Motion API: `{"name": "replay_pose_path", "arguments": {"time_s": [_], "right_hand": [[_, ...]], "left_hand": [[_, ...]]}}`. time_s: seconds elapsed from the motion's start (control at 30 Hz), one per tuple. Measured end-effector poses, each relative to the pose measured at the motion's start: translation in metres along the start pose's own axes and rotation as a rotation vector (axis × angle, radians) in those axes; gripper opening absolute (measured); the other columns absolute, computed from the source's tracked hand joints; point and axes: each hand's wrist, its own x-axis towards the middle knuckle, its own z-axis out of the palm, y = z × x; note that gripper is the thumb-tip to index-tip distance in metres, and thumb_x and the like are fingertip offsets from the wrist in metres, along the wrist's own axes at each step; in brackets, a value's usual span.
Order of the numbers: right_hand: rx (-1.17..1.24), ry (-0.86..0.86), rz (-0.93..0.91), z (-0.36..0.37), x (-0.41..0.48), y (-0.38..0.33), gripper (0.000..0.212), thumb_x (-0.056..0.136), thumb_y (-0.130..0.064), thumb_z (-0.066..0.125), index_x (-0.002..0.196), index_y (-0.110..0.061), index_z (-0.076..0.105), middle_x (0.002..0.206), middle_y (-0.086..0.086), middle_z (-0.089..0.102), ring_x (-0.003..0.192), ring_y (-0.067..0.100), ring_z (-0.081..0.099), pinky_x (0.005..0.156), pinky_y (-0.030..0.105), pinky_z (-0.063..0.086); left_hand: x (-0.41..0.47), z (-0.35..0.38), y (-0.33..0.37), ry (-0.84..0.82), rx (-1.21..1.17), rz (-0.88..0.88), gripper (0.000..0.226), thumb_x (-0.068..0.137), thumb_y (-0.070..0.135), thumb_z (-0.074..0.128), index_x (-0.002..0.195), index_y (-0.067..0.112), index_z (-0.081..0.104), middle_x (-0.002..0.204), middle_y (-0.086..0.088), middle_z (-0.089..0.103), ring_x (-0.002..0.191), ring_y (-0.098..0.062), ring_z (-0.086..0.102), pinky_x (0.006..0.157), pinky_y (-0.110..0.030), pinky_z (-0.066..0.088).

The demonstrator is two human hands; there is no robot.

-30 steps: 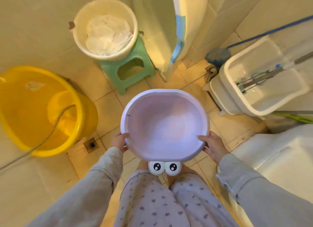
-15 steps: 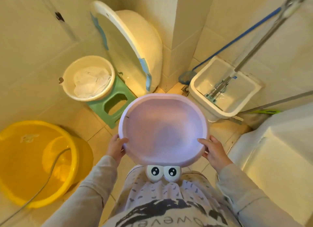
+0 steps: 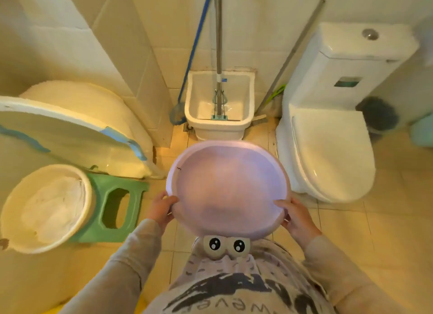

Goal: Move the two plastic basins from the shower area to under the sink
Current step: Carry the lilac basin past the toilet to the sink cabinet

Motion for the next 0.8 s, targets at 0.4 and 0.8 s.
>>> {"name": "replay_pose_path", "arguments": {"time_s": [0.4,0.8], "right_hand": [[0.592,0.456,0.025,-0.106,-0.112,0.149,0.022,0.077,-0.004,0.064,0.099,-0.008,0.064,0.093,0.011,0.065,0.086,0.027,0.058,0.064,0.036,0.052],[0.956,0.680,-0.017,-0.238,-0.174,0.218,0.019,0.079,-0.004,0.062,0.096,-0.010,0.062,0.093,0.011,0.059,0.086,0.030,0.051,0.074,0.039,0.047]], "left_hand": [[-0.021,0.116,-0.019,-0.429,0.562,-0.030,0.033,0.081,0.000,0.053,0.112,0.011,0.052,0.086,-0.009,0.060,0.074,-0.024,0.053,0.060,-0.030,0.048],[-0.105,0.289,-0.110,-0.677,0.881,0.042,0.040,0.081,0.000,0.054,0.118,0.012,0.050,0.102,-0.011,0.057,0.084,-0.029,0.055,0.072,-0.034,0.051]]}}
